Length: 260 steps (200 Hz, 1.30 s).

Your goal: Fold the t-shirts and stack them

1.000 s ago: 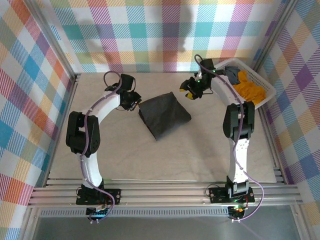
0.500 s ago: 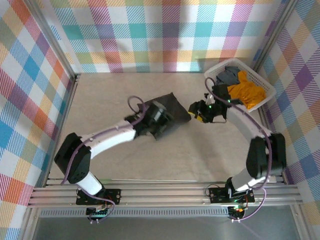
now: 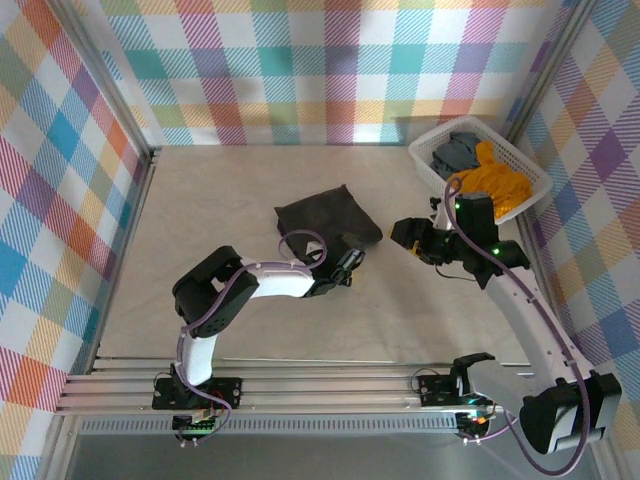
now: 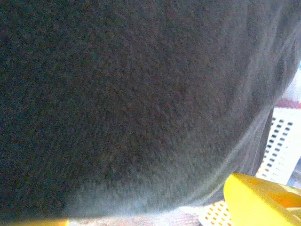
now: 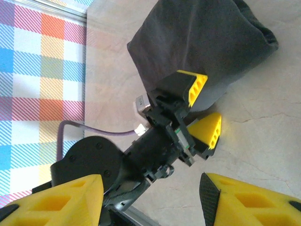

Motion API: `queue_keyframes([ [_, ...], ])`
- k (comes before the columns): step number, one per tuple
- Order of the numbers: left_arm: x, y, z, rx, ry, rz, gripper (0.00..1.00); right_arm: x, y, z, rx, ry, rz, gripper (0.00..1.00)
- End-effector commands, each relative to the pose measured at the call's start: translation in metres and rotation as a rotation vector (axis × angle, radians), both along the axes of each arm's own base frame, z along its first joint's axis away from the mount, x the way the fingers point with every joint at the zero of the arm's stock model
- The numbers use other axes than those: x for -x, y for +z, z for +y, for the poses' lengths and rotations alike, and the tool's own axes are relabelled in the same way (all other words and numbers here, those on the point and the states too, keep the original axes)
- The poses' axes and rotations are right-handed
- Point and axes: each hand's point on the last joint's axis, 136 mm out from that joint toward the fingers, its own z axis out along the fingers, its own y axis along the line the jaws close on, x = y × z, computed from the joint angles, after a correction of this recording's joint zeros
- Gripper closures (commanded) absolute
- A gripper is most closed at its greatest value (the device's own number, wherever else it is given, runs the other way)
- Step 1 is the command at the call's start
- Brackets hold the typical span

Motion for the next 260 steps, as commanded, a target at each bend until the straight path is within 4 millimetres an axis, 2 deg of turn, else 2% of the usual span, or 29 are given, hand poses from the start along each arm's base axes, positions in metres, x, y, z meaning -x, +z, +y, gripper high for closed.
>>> queue_keyframes([
  [1, -0.026, 0.005, 0.002, 0.089, 0.147, -0.070, 0.25, 0.014, -0.010, 0.002, -0.030, 0.016, 0.056, 0.43],
  [9, -0.031, 0.000, 0.004, 0.098, 0.168, -0.077, 0.34, 0.015, -0.013, 0.002, -0.033, 0.014, 0.067, 0.44],
  [29, -0.041, -0.014, 0.020, 0.123, 0.242, -0.086, 0.75, 0.019, -0.017, 0.002, -0.039, 0.014, 0.077, 0.44],
  [40, -0.047, -0.019, 0.034, 0.141, 0.281, -0.093, 0.86, 0.021, -0.018, 0.002, -0.037, 0.018, 0.080, 0.45],
  [51, -0.054, -0.019, 0.052, 0.138, 0.302, -0.094, 0.92, 0.023, -0.017, 0.001, -0.034, 0.021, 0.079, 0.45],
  [84, -0.080, -0.018, 0.121, 0.077, 0.229, -0.061, 0.95, 0.026, -0.019, 0.002, -0.041, 0.032, 0.083, 0.46],
  [114, -0.097, -0.023, 0.208, -0.026, 0.164, 0.001, 0.96, 0.021, -0.020, 0.005, -0.057, 0.035, 0.082, 0.47],
  [123, -0.108, -0.025, 0.233, -0.068, 0.106, 0.001, 0.97, 0.019, -0.019, 0.006, -0.062, 0.037, 0.080, 0.47],
  [146, -0.135, -0.027, 0.279, -0.121, -0.080, 0.041, 1.00, 0.014, -0.017, 0.010, -0.073, 0.047, 0.076, 0.47],
  [166, -0.146, -0.026, 0.317, -0.242, -0.232, 0.100, 1.00, 0.009, -0.018, 0.012, -0.073, 0.052, 0.080, 0.47],
  [193, -0.150, -0.023, 0.359, -0.368, -0.371, 0.169, 1.00, 0.001, -0.021, 0.015, -0.075, 0.059, 0.089, 0.47],
  [215, -0.151, -0.025, 0.399, -0.435, -0.368, 0.223, 0.99, -0.006, -0.023, 0.018, -0.078, 0.064, 0.095, 0.47],
  [228, -0.152, -0.028, 0.419, -0.473, -0.358, 0.249, 0.94, -0.010, -0.022, 0.020, -0.080, 0.067, 0.094, 0.47],
  [240, -0.158, -0.030, 0.430, -0.474, -0.356, 0.245, 0.91, -0.013, -0.021, 0.022, -0.081, 0.074, 0.093, 0.47],
  [260, -0.174, -0.026, 0.432, -0.478, -0.381, 0.216, 0.87, -0.016, -0.021, 0.027, -0.078, 0.088, 0.092, 0.47],
])
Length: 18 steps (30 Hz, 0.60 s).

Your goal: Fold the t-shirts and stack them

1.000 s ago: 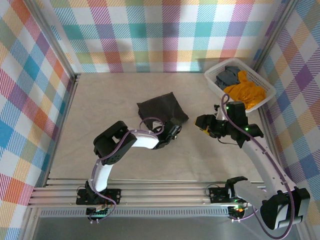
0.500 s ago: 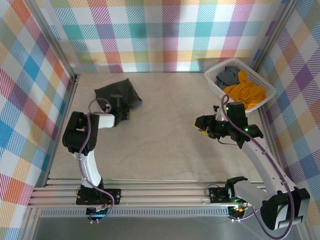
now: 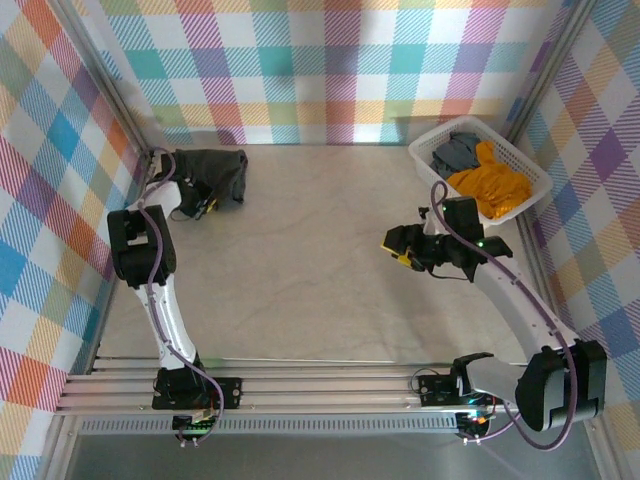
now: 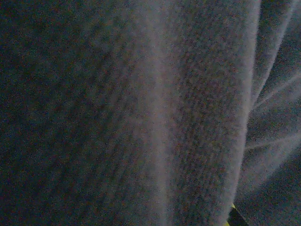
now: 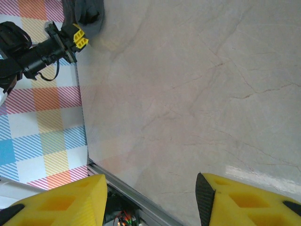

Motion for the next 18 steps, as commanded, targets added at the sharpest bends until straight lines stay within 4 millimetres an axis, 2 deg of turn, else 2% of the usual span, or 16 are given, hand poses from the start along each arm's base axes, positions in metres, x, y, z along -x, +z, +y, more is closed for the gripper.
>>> queue_keyframes([
  [1, 0.007, -0.015, 0.012, -0.044, -0.083, 0.083, 0.87, -0.010, 0.022, 0.012, -0.037, 0.039, -0.068, 0.47],
  [3, 0.001, -0.010, 0.011, -0.030, -0.083, 0.063, 0.80, -0.011, 0.027, 0.016, -0.047, 0.055, -0.097, 0.47],
  [5, 0.003, -0.003, 0.010, -0.022, -0.051, 0.043, 0.68, -0.012, 0.037, 0.019, -0.069, 0.059, -0.150, 0.47],
  [6, 0.009, 0.005, 0.013, -0.032, -0.014, 0.027, 0.47, -0.012, 0.045, 0.019, -0.082, 0.050, -0.189, 0.47],
  [7, 0.016, 0.013, 0.015, -0.050, 0.016, 0.010, 0.10, -0.012, 0.051, 0.017, -0.085, 0.032, -0.225, 0.47],
  [8, 0.023, 0.028, 0.018, -0.074, 0.057, -0.031, 0.00, -0.012, 0.058, 0.014, -0.090, 0.012, -0.268, 0.46],
  [11, 0.057, 0.080, 0.019, -0.098, 0.166, -0.152, 0.00, -0.009, 0.085, 0.005, -0.107, -0.049, -0.398, 0.42],
  [12, 0.070, 0.098, 0.014, -0.088, 0.183, -0.195, 0.00, -0.007, 0.093, 0.002, -0.116, -0.068, -0.429, 0.36],
  [13, 0.081, 0.111, 0.008, -0.084, 0.184, -0.221, 0.00, -0.005, 0.099, 0.001, -0.128, -0.077, -0.451, 0.01],
  [14, 0.096, 0.125, 0.002, -0.100, 0.183, -0.237, 0.00, -0.003, 0.106, 0.000, -0.139, -0.087, -0.471, 0.00],
  [18, 0.156, 0.173, -0.031, -0.239, 0.123, -0.299, 0.00, 0.003, 0.108, -0.018, -0.071, -0.166, -0.492, 0.00],
])
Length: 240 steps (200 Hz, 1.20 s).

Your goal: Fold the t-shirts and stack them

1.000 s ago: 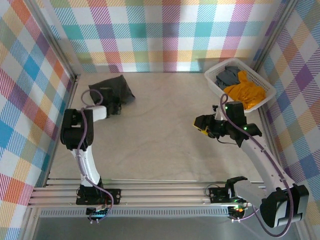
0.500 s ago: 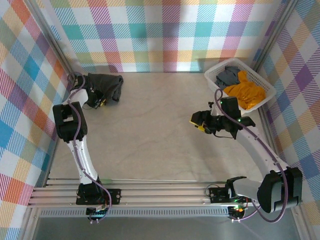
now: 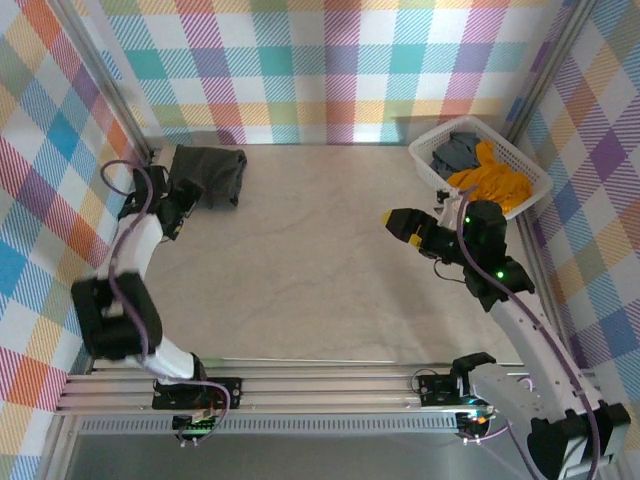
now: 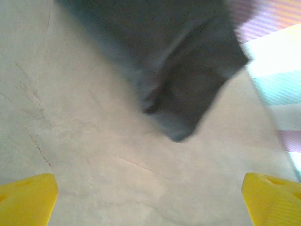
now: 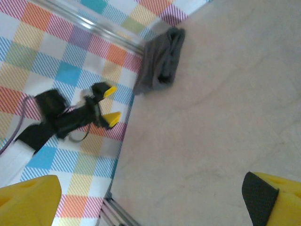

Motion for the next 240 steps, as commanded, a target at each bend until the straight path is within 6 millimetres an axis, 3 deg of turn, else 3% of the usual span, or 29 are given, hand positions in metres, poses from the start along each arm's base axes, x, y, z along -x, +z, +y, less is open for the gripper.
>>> queue_keyframes([
  [1, 0.051, 0.034, -0.024, -0.125, -0.009, -0.028, 0.00, 0.002, 0.005, -0.021, 0.055, -0.128, -0.054, 0.00],
  [11, 0.073, 0.040, -0.025, -0.168, 0.008, 0.000, 0.00, 0.008, 0.004, -0.037, 0.116, -0.194, -0.074, 0.00],
  [32, 0.120, 0.052, -0.009, -0.301, 0.103, 0.001, 0.00, 0.012, -0.019, -0.081, 0.314, -0.383, -0.034, 0.00],
  [47, 0.133, 0.052, -0.010, -0.349, 0.065, -0.137, 0.00, 0.009, -0.033, -0.095, 0.475, -0.397, -0.139, 0.00],
  [75, 0.152, 0.021, -0.006, -0.494, 0.013, -0.313, 0.00, -0.004, -0.061, -0.111, 0.638, -0.461, -0.393, 0.00],
  [91, 0.160, -0.013, -0.002, -0.570, -0.014, -0.289, 0.00, -0.007, -0.081, -0.119, 0.739, -0.478, -0.461, 0.00],
  [100, 0.157, -0.024, -0.008, -0.592, -0.057, -0.326, 0.00, -0.008, -0.093, -0.126, 0.790, -0.490, -0.447, 0.00],
  [124, 0.151, -0.029, -0.004, -0.645, -0.037, -0.380, 0.00, -0.014, -0.124, -0.139, 0.879, -0.528, -0.454, 0.00],
  [143, 0.134, -0.039, -0.006, -0.676, -0.057, -0.382, 0.00, -0.024, -0.147, -0.146, 0.885, -0.543, -0.414, 0.00],
  [158, 0.118, -0.058, -0.008, -0.700, -0.097, -0.315, 0.00, -0.032, -0.166, -0.148, 0.896, -0.530, -0.375, 0.00],
  [172, 0.101, -0.070, -0.011, -0.717, -0.128, -0.284, 0.00, -0.042, -0.166, -0.148, 0.898, -0.521, -0.388, 0.00],
  [203, 0.059, -0.072, -0.010, -0.742, -0.156, -0.303, 0.00, -0.067, -0.164, -0.156, 0.817, -0.548, -0.408, 0.00],
  [223, 0.043, -0.088, -0.004, -0.734, -0.127, -0.302, 0.00, -0.085, -0.162, -0.163, 0.777, -0.570, -0.432, 0.00],
  [240, 0.034, -0.091, -0.017, -0.753, -0.201, -0.265, 0.00, -0.100, -0.170, -0.164, 0.770, -0.558, -0.431, 0.00],
])
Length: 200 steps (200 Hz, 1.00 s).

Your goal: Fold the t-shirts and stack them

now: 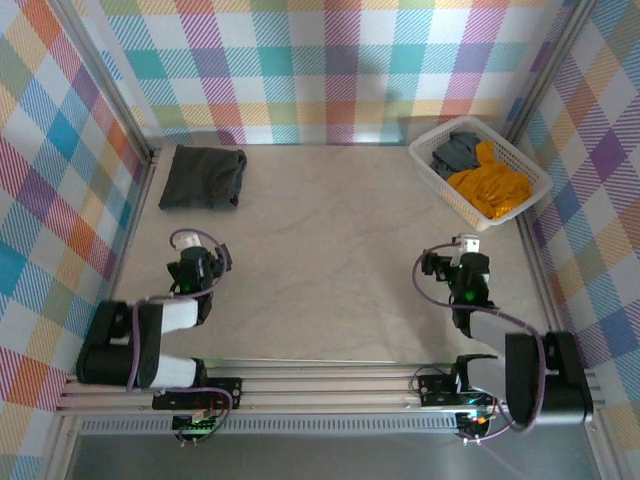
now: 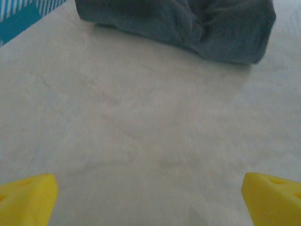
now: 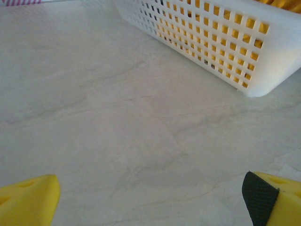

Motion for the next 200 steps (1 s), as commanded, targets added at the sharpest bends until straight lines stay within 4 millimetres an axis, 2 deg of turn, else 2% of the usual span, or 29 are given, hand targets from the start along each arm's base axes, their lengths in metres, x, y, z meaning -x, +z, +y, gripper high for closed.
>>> queue_keyframes([
  [1, -0.029, 0.032, -0.009, -0.034, -0.051, -0.122, 0.00, -0.037, 0.042, 0.006, -0.035, 0.056, -0.196, 0.00],
  [13, -0.028, 0.032, -0.010, -0.031, -0.060, -0.117, 0.00, -0.044, 0.023, 0.006, -0.047, 0.069, -0.181, 0.00],
  [22, -0.028, 0.032, -0.010, -0.033, -0.063, -0.130, 0.00, -0.048, 0.024, 0.009, -0.042, 0.089, -0.218, 0.00],
  [28, -0.028, 0.032, -0.011, -0.031, -0.066, -0.125, 0.00, -0.047, 0.017, 0.008, -0.047, 0.085, -0.165, 0.00],
  [31, -0.028, 0.032, -0.011, -0.031, -0.066, -0.128, 0.00, -0.049, 0.021, 0.009, -0.049, 0.085, -0.165, 0.00],
  [33, -0.028, 0.033, -0.011, -0.032, -0.067, -0.132, 0.00, -0.048, 0.016, 0.008, -0.050, 0.082, -0.133, 0.00],
  [47, -0.027, 0.032, -0.011, -0.031, -0.069, -0.130, 0.00, -0.055, 0.020, 0.011, -0.046, 0.102, -0.159, 0.00],
  [59, -0.030, 0.030, -0.014, -0.027, -0.087, -0.119, 0.00, -0.058, 0.015, 0.011, -0.048, 0.103, -0.100, 0.00],
  [67, -0.035, 0.021, -0.022, -0.024, -0.137, -0.085, 0.00, -0.063, 0.014, 0.008, -0.049, 0.079, -0.092, 0.00],
  [70, -0.038, 0.012, -0.023, -0.028, -0.145, -0.064, 0.00, -0.063, 0.013, 0.007, -0.047, 0.076, -0.083, 0.00],
  [78, -0.043, 0.020, -0.028, -0.062, -0.152, -0.126, 0.00, -0.062, 0.011, 0.008, -0.037, 0.069, -0.071, 0.00],
  [86, -0.039, 0.013, -0.025, -0.042, -0.136, -0.051, 0.00, -0.064, 0.012, 0.008, -0.031, 0.066, -0.077, 0.00],
  [95, -0.041, 0.018, -0.025, -0.059, -0.137, -0.110, 0.00, -0.063, 0.012, 0.008, -0.031, 0.064, -0.069, 0.00],
  [104, -0.039, 0.014, -0.025, -0.050, -0.134, -0.066, 0.00, -0.064, 0.012, 0.008, -0.030, 0.065, -0.074, 0.00],
  [200, -0.040, 0.015, -0.026, -0.059, -0.135, -0.077, 0.00, -0.064, 0.011, 0.011, -0.015, 0.071, -0.063, 0.00],
])
